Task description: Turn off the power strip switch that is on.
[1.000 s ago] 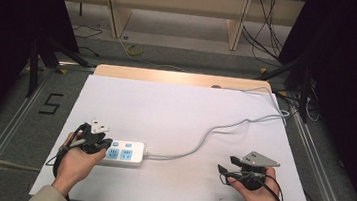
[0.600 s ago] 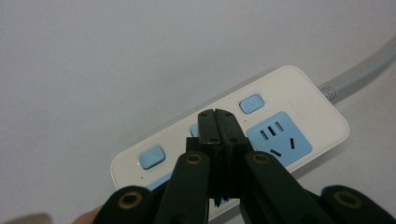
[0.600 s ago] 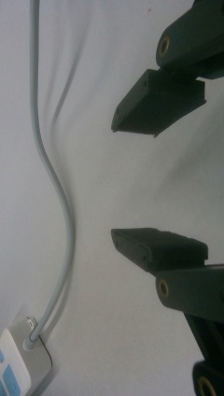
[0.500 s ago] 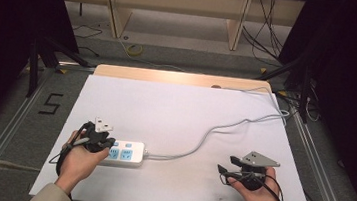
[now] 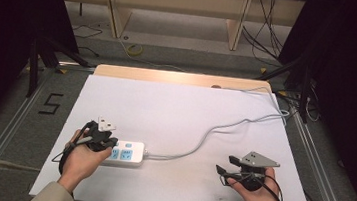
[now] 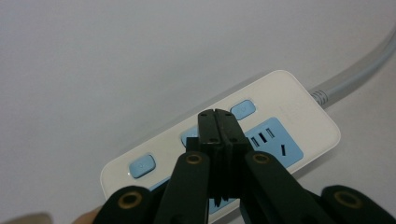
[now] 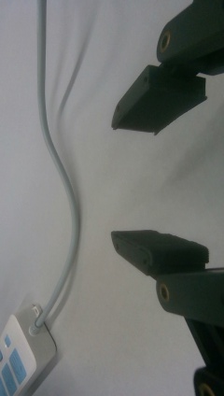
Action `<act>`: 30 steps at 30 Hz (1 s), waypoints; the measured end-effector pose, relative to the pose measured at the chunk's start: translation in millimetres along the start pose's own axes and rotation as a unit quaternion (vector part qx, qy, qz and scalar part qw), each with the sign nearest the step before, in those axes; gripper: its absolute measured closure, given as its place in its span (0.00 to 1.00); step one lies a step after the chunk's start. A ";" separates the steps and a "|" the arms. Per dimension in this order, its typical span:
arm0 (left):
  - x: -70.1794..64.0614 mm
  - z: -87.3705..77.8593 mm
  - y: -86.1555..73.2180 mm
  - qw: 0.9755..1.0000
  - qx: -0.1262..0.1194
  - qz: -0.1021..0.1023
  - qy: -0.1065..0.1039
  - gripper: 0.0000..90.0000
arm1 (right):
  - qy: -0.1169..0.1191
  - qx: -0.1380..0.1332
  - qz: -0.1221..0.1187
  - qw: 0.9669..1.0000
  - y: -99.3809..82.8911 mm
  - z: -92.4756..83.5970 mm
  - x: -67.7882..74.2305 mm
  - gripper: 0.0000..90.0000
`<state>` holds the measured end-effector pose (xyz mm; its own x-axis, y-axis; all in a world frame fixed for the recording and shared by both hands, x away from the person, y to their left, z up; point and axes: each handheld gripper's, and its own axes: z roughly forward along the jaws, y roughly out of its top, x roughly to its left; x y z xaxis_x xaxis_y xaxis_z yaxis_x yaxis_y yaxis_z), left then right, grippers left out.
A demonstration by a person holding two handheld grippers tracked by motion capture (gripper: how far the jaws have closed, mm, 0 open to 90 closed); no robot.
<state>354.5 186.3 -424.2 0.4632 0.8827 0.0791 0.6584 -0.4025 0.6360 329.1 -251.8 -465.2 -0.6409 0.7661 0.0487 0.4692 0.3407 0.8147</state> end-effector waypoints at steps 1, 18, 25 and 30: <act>-0.4 0.4 0.3 1.000 -0.001 -0.001 -0.001 1.00 | 0.002 -0.001 0.000 1.000 0.1 -0.1 0.3 0.44; -7.1 4.2 7.2 1.000 0.005 0.005 -0.009 1.00 | 0.020 -0.006 -0.008 1.000 0.9 0.8 2.9 0.43; -9.0 4.9 11.0 1.000 0.007 0.008 -0.011 1.00 | 0.029 -0.009 -0.012 0.999 1.4 1.2 4.8 0.42; -11.1 5.7 13.9 1.000 0.010 0.012 -0.014 1.00 | 0.034 -0.009 -0.015 0.999 1.5 1.3 5.5 0.42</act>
<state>361.9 169.5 -420.6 0.4952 0.8657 0.0735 0.6582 -0.4290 0.6186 327.1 -246.3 -464.4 -0.6947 0.7167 0.0618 0.4383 0.3536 0.8264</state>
